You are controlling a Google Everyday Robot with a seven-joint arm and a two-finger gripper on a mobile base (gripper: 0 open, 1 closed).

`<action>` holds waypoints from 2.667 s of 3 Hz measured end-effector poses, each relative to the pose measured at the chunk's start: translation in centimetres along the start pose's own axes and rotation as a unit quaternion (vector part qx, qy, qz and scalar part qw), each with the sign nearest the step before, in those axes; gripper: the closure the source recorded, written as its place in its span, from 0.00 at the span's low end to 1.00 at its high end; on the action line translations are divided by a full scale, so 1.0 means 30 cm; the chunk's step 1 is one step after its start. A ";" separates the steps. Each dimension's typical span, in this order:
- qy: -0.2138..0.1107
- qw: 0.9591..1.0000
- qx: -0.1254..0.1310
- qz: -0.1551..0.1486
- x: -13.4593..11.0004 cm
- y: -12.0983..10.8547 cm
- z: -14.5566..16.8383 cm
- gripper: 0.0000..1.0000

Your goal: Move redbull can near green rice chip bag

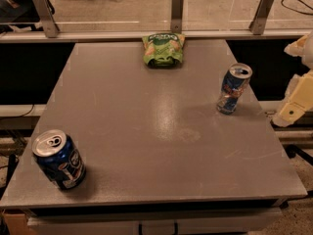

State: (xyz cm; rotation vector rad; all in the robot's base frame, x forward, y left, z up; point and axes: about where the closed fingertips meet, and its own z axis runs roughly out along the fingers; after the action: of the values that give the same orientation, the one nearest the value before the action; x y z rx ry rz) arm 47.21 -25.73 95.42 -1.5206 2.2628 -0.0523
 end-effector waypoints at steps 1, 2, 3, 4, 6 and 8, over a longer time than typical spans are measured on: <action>-0.059 0.998 0.002 0.023 0.013 -0.074 0.091 0.00; -0.135 0.990 -0.009 0.036 -0.019 -0.107 0.180 0.00; -0.210 0.976 -0.023 0.047 -0.060 -0.122 0.250 0.00; -0.283 0.956 -0.049 0.062 -0.137 -0.094 0.295 0.00; -0.378 0.915 -0.100 0.098 -0.256 -0.035 0.354 0.40; -0.419 0.897 -0.094 0.101 -0.267 -0.066 0.289 0.87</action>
Offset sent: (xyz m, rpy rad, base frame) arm 0.0761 0.0128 -0.0573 0.4845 -0.1336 0.0385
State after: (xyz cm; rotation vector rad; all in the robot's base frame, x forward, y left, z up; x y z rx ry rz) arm 54.58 -17.67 90.51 -1.0628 1.7087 0.7544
